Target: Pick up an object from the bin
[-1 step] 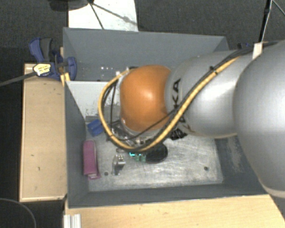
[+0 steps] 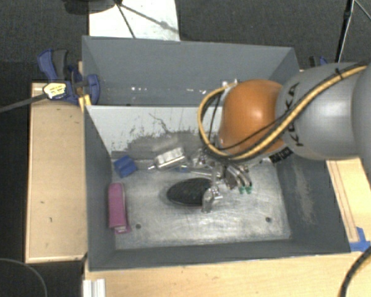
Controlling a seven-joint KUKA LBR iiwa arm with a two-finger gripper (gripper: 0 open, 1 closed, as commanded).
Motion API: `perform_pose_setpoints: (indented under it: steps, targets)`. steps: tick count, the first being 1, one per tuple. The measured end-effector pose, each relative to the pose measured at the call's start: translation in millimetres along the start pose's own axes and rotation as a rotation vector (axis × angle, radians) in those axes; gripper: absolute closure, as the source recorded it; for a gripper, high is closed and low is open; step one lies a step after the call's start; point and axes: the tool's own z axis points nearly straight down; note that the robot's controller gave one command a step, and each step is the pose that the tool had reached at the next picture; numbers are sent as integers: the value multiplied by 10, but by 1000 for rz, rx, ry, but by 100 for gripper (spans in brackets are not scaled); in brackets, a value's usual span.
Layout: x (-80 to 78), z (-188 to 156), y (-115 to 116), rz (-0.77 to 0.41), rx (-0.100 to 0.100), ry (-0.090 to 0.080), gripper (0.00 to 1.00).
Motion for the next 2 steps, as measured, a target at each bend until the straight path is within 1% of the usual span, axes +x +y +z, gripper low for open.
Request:
perform_pose_setpoints:
  steps: [1,2]
  targets:
    - [-2,-16,64,-2,-5,-1,100]
    - [66,-1177,165,-22,-4,-11,100]
